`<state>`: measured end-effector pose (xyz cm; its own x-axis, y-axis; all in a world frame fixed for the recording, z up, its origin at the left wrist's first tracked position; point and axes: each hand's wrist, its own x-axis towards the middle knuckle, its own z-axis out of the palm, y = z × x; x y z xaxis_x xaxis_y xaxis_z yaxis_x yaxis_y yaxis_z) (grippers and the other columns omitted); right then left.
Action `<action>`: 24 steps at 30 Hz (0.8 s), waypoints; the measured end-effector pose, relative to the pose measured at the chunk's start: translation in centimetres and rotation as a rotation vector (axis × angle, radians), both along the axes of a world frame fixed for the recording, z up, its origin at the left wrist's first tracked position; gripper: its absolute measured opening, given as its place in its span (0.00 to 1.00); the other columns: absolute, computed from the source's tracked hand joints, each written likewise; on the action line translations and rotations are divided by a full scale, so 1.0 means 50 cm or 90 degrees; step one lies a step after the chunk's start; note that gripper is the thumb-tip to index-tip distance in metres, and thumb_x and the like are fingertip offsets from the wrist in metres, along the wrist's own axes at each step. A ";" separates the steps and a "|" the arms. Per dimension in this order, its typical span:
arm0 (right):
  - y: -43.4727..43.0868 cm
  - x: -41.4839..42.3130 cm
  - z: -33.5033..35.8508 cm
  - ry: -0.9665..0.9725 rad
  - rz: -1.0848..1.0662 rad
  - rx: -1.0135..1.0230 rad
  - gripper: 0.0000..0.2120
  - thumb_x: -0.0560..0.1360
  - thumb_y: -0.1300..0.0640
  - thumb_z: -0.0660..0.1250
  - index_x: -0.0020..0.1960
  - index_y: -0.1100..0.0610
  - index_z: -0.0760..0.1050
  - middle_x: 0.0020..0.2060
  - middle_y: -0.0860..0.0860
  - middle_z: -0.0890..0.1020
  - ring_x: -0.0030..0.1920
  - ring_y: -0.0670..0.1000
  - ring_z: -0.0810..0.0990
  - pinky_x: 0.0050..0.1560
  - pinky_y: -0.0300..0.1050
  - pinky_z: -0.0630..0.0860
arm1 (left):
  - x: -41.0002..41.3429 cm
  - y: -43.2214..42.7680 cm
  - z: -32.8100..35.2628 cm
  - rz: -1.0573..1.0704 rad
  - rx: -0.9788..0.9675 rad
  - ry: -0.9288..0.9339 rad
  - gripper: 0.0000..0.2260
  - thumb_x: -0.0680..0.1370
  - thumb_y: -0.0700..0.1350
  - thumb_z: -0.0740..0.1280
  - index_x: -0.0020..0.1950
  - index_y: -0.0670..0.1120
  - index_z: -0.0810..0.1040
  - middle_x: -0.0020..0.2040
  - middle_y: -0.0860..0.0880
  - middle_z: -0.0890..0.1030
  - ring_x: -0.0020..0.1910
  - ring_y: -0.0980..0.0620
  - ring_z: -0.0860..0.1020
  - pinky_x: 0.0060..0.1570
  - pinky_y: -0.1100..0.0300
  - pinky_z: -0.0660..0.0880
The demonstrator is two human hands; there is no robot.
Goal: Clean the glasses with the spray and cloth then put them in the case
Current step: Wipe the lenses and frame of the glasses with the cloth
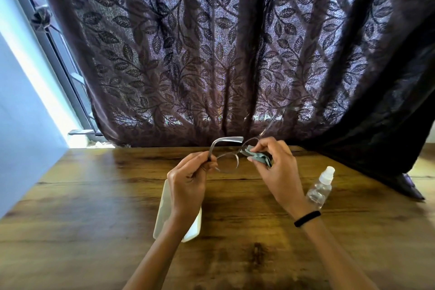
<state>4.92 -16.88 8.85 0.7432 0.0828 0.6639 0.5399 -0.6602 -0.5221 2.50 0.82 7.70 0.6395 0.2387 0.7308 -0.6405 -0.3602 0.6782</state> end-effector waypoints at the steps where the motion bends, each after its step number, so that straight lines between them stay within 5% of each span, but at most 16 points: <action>1: -0.002 0.001 -0.001 -0.008 -0.019 -0.004 0.11 0.67 0.62 0.74 0.46 0.59 0.74 0.42 0.51 0.76 0.42 0.47 0.76 0.41 0.32 0.73 | 0.000 0.001 -0.001 -0.001 0.002 -0.001 0.11 0.69 0.23 0.66 0.45 0.35 0.81 0.39 0.45 0.81 0.38 0.58 0.80 0.40 0.68 0.78; 7: -0.011 0.013 -0.001 -0.002 -0.057 -0.020 0.18 0.67 0.56 0.74 0.52 0.58 0.71 0.47 0.42 0.72 0.49 0.44 0.69 0.45 0.25 0.70 | 0.003 0.003 0.004 -0.032 0.024 -0.010 0.15 0.68 0.22 0.67 0.46 0.39 0.80 0.39 0.49 0.81 0.39 0.60 0.81 0.40 0.69 0.78; 12: -0.009 0.022 0.000 0.035 0.010 -0.054 0.19 0.71 0.56 0.71 0.58 0.57 0.68 0.53 0.39 0.69 0.57 0.46 0.68 0.54 0.34 0.68 | 0.006 0.005 0.005 -0.044 0.033 -0.010 0.13 0.68 0.21 0.66 0.45 0.36 0.81 0.39 0.47 0.81 0.39 0.60 0.80 0.40 0.69 0.78; 17: -0.003 0.021 -0.003 0.043 0.044 -0.078 0.17 0.73 0.59 0.68 0.59 0.56 0.67 0.49 0.29 0.63 0.55 0.47 0.70 0.53 0.36 0.68 | 0.003 0.005 0.007 -0.041 0.041 -0.016 0.14 0.68 0.22 0.66 0.46 0.37 0.80 0.39 0.47 0.81 0.39 0.60 0.80 0.40 0.70 0.77; 21: 0.002 0.020 -0.006 0.035 0.052 -0.087 0.15 0.73 0.64 0.66 0.58 0.55 0.69 0.50 0.40 0.70 0.51 0.39 0.68 0.51 0.37 0.73 | 0.002 0.006 0.005 -0.037 0.034 -0.015 0.15 0.68 0.23 0.67 0.47 0.41 0.80 0.39 0.49 0.81 0.38 0.60 0.80 0.40 0.69 0.78; 24: 0.004 0.017 -0.007 0.014 0.029 -0.054 0.14 0.73 0.69 0.64 0.55 0.56 0.72 0.48 0.49 0.71 0.47 0.41 0.72 0.48 0.33 0.75 | 0.003 0.001 0.003 -0.046 0.025 -0.009 0.15 0.68 0.23 0.67 0.46 0.41 0.80 0.39 0.49 0.81 0.38 0.59 0.80 0.39 0.68 0.78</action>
